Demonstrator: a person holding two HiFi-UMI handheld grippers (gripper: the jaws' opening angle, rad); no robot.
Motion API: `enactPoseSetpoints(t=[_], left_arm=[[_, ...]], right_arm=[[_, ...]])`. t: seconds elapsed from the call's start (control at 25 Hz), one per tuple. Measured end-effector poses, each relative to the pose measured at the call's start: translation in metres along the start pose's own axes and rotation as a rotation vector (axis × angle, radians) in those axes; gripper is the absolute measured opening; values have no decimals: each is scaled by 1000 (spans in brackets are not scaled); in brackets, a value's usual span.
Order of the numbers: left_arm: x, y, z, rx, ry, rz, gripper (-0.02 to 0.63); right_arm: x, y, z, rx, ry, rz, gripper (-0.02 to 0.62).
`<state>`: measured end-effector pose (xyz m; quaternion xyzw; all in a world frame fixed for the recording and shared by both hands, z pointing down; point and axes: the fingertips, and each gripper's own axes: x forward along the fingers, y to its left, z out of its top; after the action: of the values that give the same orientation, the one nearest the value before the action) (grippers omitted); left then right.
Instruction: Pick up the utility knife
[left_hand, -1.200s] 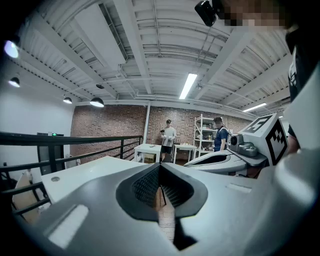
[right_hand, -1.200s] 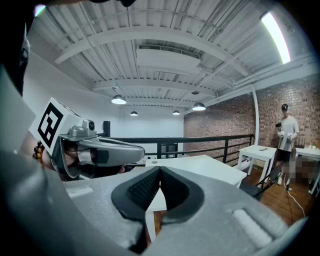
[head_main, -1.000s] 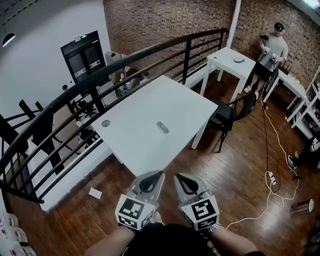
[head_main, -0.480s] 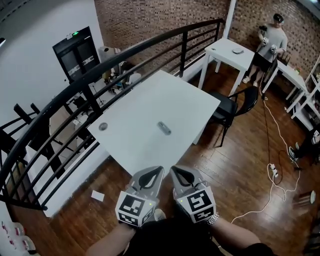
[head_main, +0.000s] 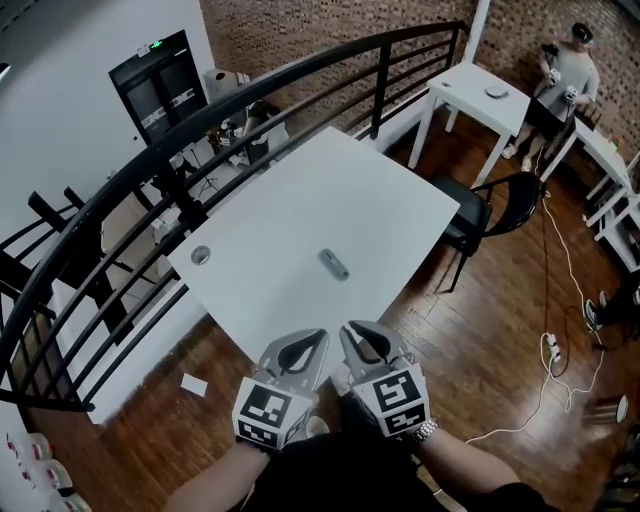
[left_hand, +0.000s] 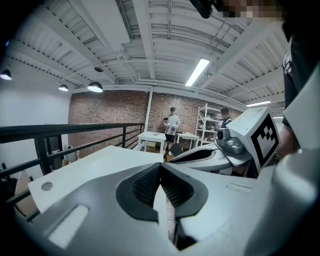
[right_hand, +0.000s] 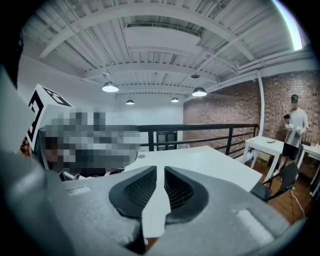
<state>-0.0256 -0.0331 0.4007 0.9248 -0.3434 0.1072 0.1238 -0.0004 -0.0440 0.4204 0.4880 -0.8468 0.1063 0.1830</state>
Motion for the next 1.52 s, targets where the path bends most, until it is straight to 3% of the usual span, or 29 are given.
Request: enactPoseSetpoints(t=[0.8,1.32,1.52], left_arm=[[109,91,-39,-152,177,113,15],[128,125,-65,-226,239,161,15],[132,128,-68,-220,246,169,15]], right_arm=[[139,-93,-54,54,218,84,114],[197,-109,-99,42,358,107,176],[208,-110,-111,41,395,120,184]])
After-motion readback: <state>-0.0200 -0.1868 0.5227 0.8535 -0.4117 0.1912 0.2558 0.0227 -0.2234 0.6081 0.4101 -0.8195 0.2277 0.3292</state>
